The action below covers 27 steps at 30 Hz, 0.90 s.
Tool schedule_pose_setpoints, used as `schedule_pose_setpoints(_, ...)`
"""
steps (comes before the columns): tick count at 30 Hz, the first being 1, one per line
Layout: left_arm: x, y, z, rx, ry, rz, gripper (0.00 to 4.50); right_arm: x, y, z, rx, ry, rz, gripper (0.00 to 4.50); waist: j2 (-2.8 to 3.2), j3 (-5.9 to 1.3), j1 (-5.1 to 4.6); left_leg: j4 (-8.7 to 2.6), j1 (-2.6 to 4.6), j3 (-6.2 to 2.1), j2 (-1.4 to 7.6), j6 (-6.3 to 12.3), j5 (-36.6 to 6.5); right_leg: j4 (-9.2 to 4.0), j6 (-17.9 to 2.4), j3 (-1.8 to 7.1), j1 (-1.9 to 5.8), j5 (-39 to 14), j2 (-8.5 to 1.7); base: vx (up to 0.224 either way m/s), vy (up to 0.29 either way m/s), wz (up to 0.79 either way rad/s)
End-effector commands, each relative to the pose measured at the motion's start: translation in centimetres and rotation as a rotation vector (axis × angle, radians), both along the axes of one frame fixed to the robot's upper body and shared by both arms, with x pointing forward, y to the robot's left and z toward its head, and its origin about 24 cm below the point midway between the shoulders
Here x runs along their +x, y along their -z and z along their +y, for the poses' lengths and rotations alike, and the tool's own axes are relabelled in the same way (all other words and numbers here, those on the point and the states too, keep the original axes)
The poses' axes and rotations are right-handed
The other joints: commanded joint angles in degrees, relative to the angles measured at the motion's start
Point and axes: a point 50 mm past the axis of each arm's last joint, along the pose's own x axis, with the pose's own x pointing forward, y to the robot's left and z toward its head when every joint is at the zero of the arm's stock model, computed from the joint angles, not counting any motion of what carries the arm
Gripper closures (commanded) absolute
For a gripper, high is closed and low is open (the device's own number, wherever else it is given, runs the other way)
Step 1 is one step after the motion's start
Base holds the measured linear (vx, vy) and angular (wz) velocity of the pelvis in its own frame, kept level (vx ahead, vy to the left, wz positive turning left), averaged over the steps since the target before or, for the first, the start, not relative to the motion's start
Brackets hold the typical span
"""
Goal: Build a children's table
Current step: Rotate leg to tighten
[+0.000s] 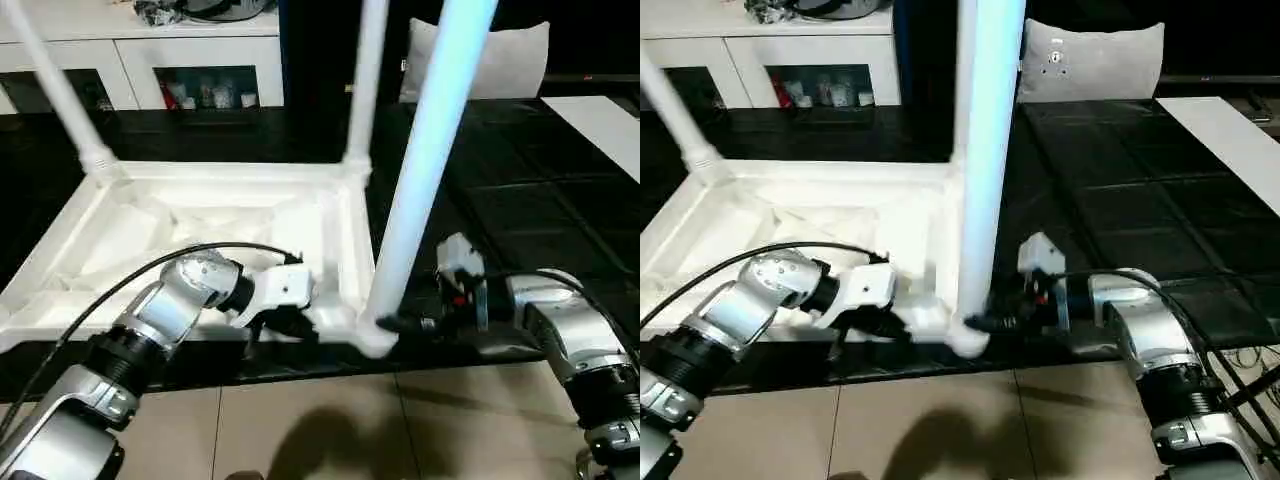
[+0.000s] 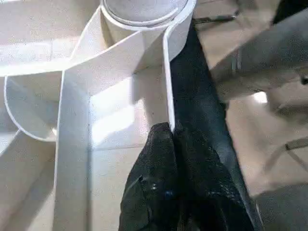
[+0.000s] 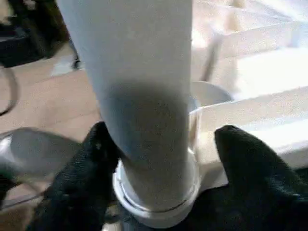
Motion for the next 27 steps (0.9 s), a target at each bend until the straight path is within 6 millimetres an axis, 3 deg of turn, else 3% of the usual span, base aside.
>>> schedule_pose_setpoints(1,-0.8,0.0,-1.1,0.028,0.128,0.013,4.5,-0.1,-0.5,0.0,-0.001,-0.042,-0.011,1.58,-0.53,-3.92,-0.13,-3.69,-0.29,-0.09,1.87,5.14,-5.46,-3.25,-8.81,3.82,3.92,-15.32,-3.82,0.0,0.0,0.0)
schedule_pose_setpoints(2,-0.9,0.0,-1.1,0.026,0.132,0.016,4.5,-0.2,-0.5,0.0,0.003,-0.049,-0.005,1.58,-0.33,-3.9,-0.02,-3.7,-0.31,-0.14,1.87,5.1,-5.48,-3.26,-8.82,3.81,3.92,-15.41,-3.85,0.0,0.0,0.0)
schedule_pose_setpoints(11,-1.2,0.2,-1.4,0.008,0.147,0.038,4.5,-0.8,-0.3,0.3,0.027,-0.102,0.046,2.4,-0.57,-3.99,0.29,-3.65,-0.3,-0.11,1.84,4.84,-4.95,-3.3,-8.13,3.81,3.92,-16.02,-3.81,0.0,0.0,0.0)
schedule_pose_setpoints(21,-0.9,-0.2,-1.9,-0.086,0.03,0.085,4.5,-0.6,0.3,1.1,0.059,0.0,0.064,2.58,-0.46,-3.93,0.08,-3.69,-0.34,-0.1,1.74,4.58,-4.98,-3.4,-8.07,3.72,3.92,-16.11,-3.66,0.0,0.0,0.0)
schedule_pose_setpoints(23,-0.4,-0.3,-2.2,-0.114,-0.072,0.083,4.5,0.6,0.8,1.5,0.034,0.17,0.042,2.59,-0.43,-3.71,-0.23,-3.8,-0.32,-0.13,1.57,3.88,-6.12,-3.83,-7.3,3.61,3.94,-18.69,-3.69,0.0,0.0,0.0)
schedule_pose_setpoints(24,-0.1,-0.2,-2.3,-0.122,-0.114,0.077,4.5,1.1,0.9,1.7,0.029,0.241,0.033,2.59,-0.4,-3.4,-0.64,-3.86,-0.19,-0.08,1.37,3.11,-7.28,-4.32,-6.3,3.44,3.71,-21.79,-3.65,0.0,0.0,0.0)
schedule_pose_setpoints(25,0.1,-0.2,-2.5,-0.131,-0.15,0.073,4.5,1.5,1.1,1.9,0.026,0.302,0.03,2.59,-0.51,-3.22,-1.18,-3.88,-0.13,-0.16,0.98,1.98,-8.63,-4.87,-4.74,3.05,3.89,-26.11,-3.67,0.0,0.0,0.0)
schedule_pose_setpoints(27,0.4,-0.2,-2.8,-0.148,-0.209,0.068,4.5,2.2,1.3,2.2,0.012,0.393,0.024,2.59,-0.77,-3.24,-2.06,-3.78,-0.36,-0.33,0.53,1.47,-9.32,-5.5,-2.19,2.6,4.23,-29.6,-3.63,0.0,0.0,0.0)
